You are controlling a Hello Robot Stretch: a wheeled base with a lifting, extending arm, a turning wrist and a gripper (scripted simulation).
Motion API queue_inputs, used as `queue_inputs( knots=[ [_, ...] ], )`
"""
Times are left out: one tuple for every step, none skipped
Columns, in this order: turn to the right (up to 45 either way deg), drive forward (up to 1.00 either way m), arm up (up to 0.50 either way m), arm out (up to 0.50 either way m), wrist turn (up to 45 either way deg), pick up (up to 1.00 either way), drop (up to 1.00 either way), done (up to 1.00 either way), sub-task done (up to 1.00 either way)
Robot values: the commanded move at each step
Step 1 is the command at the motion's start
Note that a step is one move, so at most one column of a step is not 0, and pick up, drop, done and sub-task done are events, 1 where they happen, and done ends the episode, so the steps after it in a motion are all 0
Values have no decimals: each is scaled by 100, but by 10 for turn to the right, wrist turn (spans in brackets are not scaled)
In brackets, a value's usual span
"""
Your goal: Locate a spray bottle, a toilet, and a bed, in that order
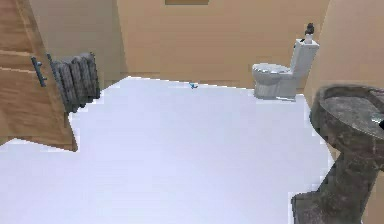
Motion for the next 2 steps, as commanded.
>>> queue_inputs(
  knots=[
    [0, 70, 0, 0, 0, 0, 0, 0, 0],
    [150, 0, 0, 0, 0, 0, 0, 0, 0]
  ],
)
